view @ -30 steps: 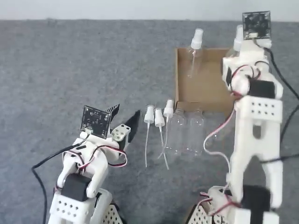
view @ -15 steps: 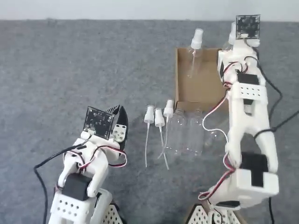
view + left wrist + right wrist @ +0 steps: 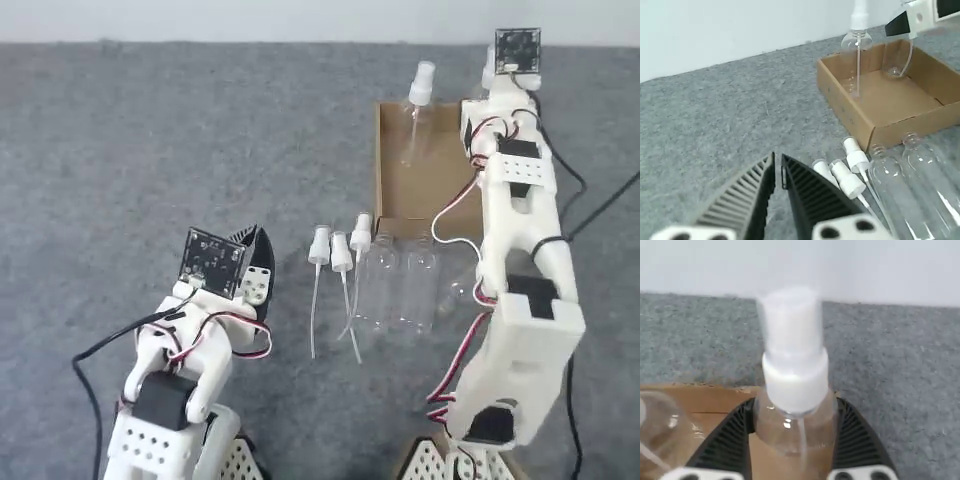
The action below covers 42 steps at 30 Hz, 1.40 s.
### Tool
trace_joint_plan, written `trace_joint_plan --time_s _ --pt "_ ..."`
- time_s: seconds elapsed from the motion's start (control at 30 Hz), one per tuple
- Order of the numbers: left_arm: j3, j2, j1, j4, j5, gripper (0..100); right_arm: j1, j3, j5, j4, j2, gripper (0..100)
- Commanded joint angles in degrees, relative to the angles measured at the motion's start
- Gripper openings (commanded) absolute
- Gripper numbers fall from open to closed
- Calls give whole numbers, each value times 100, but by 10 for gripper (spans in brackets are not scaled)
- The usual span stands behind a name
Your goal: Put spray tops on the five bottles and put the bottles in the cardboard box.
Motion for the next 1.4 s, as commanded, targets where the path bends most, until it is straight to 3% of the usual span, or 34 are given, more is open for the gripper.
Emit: trace_joint_plan --time_s 0.0,1.23,1.37 --pt "-57 -70 -35 -158 -44 11 66 -536 -62 -180 -31 6" --pt "-4 -70 -35 -158 -44 11 31 -809 -18 -110 435 9" --pt "-4 -70 -35 -158 -44 11 31 -800 -18 -110 453 95"
